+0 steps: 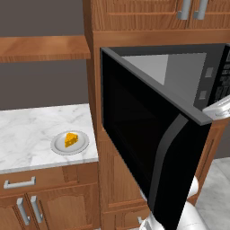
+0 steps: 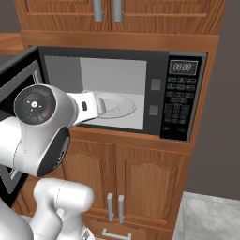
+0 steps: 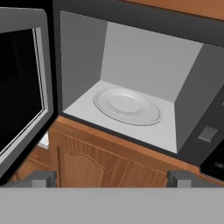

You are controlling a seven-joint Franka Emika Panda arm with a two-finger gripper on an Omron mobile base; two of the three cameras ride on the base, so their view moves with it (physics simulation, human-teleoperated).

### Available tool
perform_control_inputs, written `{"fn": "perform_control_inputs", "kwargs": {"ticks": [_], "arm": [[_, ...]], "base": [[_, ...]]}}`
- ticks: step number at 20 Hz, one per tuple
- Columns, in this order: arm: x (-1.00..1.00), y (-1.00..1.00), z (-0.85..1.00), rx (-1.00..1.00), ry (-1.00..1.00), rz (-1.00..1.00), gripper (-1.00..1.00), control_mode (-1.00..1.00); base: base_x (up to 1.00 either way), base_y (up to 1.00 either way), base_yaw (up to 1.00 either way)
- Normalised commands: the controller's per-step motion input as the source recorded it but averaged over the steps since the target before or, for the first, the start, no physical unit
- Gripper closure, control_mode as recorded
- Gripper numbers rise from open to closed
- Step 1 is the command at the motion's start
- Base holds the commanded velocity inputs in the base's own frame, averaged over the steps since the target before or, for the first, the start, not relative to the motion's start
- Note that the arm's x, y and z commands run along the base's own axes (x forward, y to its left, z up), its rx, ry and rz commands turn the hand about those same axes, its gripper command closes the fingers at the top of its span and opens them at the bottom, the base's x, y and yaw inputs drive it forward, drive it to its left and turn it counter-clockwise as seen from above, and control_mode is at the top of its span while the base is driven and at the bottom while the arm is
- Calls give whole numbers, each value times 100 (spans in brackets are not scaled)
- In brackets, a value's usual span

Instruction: Pick the cheese from the counter and place it in the microwave. Then turn on the microwave.

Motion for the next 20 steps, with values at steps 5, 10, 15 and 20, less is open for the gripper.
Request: {"fn": "perform_control_inputs", "kwargs": {"ticks": [5, 10, 15, 20], "arm": [[0, 0, 0, 0, 0, -1, -100, -100], [0, 0, 0, 0, 0, 0, -100, 100], [0, 0, 0, 0, 0, 0, -100, 100], [0, 0, 0, 0, 0, 0, -100, 100]], "base": [[0, 0, 0], [0, 0, 0], [0, -2, 0], [0, -6, 0]]}}
